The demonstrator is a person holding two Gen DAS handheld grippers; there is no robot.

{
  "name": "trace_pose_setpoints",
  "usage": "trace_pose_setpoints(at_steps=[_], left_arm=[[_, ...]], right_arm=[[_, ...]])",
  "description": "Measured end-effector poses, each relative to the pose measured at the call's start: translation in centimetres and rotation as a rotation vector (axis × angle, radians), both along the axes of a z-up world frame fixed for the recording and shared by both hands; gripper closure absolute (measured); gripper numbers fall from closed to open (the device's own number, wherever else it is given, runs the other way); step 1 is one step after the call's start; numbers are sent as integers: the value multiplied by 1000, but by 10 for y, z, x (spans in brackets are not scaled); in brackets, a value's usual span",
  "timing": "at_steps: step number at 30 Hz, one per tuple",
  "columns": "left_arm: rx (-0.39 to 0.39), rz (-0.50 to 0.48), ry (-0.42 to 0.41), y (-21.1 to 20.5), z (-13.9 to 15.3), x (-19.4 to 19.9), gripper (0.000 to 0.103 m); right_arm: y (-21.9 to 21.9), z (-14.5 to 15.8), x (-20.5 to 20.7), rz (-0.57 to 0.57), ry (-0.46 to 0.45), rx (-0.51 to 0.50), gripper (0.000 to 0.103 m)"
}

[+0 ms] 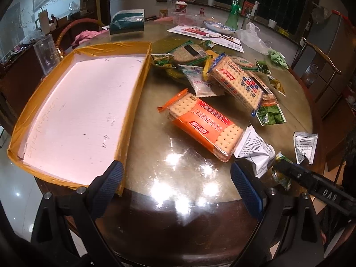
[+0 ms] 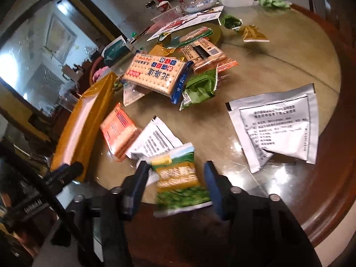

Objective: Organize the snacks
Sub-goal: 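Grasp the orange cracker pack with the left tool while the right tool grasps the green pea bag, then carry both packs into the tray box and open both tools to release them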

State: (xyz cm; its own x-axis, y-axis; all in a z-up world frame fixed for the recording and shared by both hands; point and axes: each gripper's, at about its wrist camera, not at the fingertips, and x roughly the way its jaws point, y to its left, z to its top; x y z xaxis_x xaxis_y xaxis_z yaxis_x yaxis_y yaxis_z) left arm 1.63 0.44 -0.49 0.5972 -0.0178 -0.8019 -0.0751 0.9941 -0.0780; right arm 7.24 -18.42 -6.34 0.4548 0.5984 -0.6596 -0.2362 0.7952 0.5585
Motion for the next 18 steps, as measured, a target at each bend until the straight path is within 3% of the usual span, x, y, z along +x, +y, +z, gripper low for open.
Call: trace_pose_setpoints(at_steps=[1, 8, 13, 18], left_arm=[[-12, -3, 7, -1, 0, 2, 6], [-173, 45, 61, -13, 2, 59, 6], [-52, 125, 165, -28, -19, 112, 8], [44, 117, 182, -40, -36, 117, 11]], right_arm=[[-1, 0, -1, 6, -7, -11, 66], [-3, -4, -2, 13, -43, -26, 68], [-6, -5, -8, 23, -65, -33, 68], [-9, -6, -11, 20, -77, -42, 68]])
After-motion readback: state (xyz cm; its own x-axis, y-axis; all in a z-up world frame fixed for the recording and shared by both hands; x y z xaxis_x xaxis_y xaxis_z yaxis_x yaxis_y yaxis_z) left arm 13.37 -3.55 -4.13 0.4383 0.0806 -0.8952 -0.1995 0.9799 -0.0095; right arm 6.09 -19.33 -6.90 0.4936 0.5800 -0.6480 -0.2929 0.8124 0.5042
